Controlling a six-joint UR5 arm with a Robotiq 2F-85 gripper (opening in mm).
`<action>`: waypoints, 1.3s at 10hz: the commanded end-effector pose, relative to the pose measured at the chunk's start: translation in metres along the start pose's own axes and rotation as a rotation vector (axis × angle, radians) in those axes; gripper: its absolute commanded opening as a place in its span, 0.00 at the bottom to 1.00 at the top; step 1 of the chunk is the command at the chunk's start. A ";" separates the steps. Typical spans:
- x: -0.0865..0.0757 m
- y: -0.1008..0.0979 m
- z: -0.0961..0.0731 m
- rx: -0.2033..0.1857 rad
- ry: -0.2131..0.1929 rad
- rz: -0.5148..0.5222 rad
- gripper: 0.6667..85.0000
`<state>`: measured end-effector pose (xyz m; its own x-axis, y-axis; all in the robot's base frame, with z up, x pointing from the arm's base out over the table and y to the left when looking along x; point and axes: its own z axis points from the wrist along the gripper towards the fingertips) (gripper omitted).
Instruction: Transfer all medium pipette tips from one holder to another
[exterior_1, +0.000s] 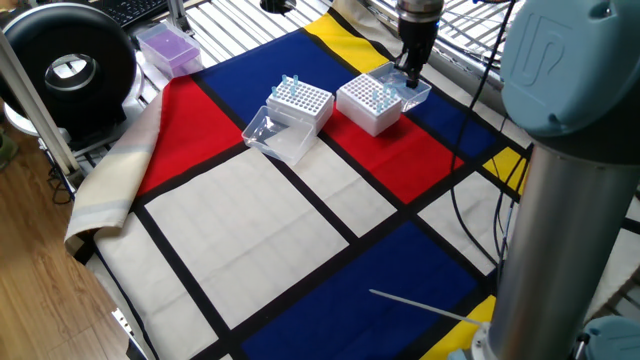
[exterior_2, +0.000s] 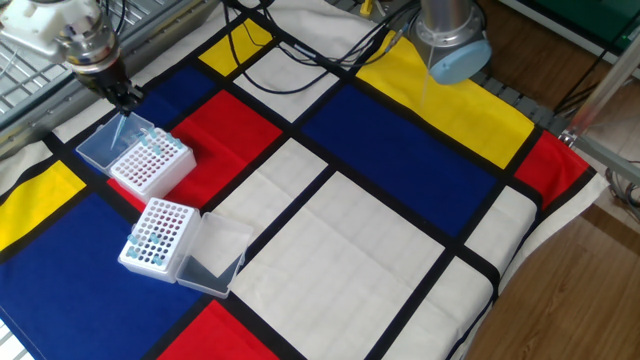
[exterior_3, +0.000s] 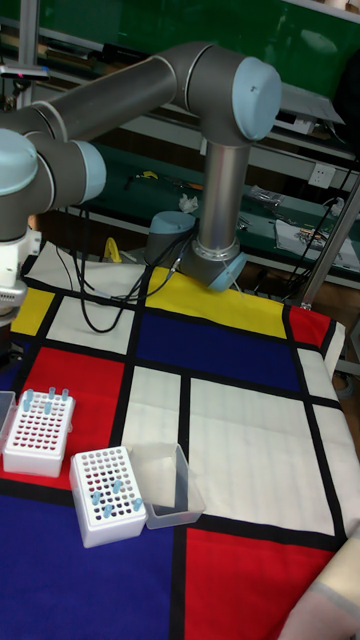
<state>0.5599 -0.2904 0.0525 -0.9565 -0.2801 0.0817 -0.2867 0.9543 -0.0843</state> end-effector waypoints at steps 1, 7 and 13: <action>0.005 -0.009 -0.001 -0.010 -0.005 -0.043 0.01; 0.016 -0.009 0.000 -0.070 0.004 -0.121 0.01; 0.020 -0.005 -0.001 -0.118 -0.003 -0.103 0.01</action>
<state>0.5427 -0.3058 0.0549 -0.9166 -0.3879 0.0965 -0.3888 0.9213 0.0097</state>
